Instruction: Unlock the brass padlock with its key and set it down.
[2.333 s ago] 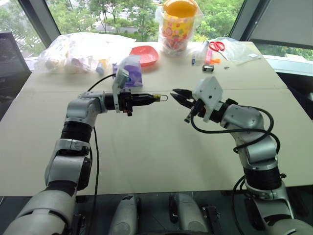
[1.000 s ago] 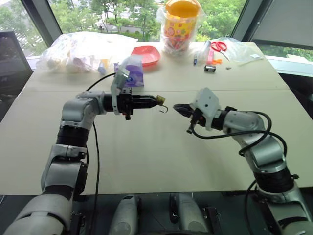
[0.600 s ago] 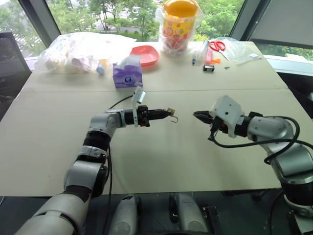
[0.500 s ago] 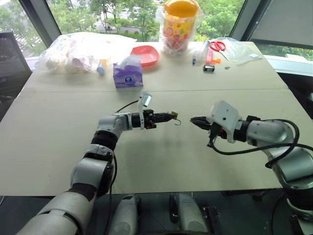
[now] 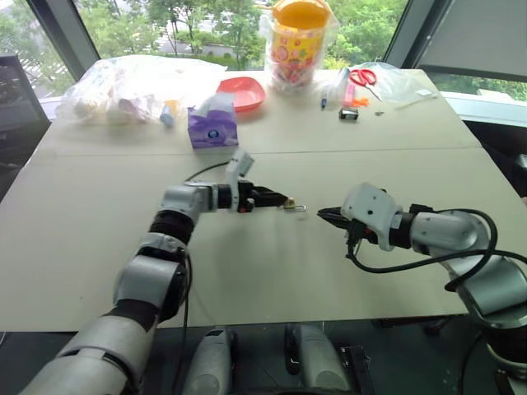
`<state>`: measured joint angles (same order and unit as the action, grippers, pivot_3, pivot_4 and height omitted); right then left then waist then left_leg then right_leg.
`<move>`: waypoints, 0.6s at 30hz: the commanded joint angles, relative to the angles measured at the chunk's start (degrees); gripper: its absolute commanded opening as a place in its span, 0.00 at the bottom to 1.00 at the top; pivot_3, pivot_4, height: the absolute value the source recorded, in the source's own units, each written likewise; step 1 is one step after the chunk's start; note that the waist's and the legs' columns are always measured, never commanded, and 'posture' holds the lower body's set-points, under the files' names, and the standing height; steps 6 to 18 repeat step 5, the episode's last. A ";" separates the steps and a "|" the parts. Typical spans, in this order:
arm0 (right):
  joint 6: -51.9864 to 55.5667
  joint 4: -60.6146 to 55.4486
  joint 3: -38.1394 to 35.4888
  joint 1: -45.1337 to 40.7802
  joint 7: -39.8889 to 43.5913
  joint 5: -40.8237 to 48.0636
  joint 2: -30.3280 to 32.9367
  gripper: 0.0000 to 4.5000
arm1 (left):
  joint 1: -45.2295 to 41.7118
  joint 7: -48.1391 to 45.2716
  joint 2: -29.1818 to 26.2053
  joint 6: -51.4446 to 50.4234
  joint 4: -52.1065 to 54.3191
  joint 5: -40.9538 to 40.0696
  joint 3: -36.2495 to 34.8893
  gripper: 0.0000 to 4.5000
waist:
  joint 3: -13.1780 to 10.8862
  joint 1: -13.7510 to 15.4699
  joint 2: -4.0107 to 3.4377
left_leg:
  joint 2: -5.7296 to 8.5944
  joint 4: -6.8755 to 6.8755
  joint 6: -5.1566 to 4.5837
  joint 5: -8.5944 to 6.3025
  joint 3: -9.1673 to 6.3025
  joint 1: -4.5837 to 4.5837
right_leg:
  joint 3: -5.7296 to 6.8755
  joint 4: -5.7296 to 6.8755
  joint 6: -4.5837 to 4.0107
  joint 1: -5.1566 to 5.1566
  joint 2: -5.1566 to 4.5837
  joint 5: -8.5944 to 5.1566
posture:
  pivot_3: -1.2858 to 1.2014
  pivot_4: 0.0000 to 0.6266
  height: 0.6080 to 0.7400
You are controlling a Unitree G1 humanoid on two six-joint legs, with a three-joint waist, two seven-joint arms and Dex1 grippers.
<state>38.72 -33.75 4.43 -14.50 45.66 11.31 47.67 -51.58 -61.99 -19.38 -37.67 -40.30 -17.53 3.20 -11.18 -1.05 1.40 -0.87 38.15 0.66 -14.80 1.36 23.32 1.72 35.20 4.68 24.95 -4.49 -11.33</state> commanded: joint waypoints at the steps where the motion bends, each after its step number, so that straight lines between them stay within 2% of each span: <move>1: -1.35 -1.16 -1.95 0.79 -0.68 -0.02 0.26 0.00 | 4.10 -1.53 -4.26 -2.18 12.97 -1.65 -0.91 0.81 | 0.01 0.40 -0.01 | -0.01 -0.01 0.00 0.00 -0.01 0.00 | 0.00 0.00 0.00 0.00 0.00 0.00 | 0.52 0.24 1.00; 5: -2.27 0.62 -2.83 2.03 -2.67 0.12 -1.82 0.00 | 10.04 2.16 -6.97 -4.69 24.80 -4.87 -5.29 0.81 | 0.01 1.16 -0.01 | 0.00 0.05 0.00 0.00 -0.03 0.09 | -0.02 -0.08 -0.03 -0.03 -0.15 -0.03 | 0.52 0.24 1.00; 18: -2.27 0.62 -2.83 2.03 -2.67 0.12 -1.82 0.00 | 10.04 2.16 -6.97 -4.69 24.80 -4.87 -5.29 0.81 | 0.01 1.16 -0.01 | 0.00 0.05 0.00 0.00 -0.03 0.09 | -0.02 -0.08 -0.03 -0.03 -0.15 -0.03 | 0.52 0.24 1.00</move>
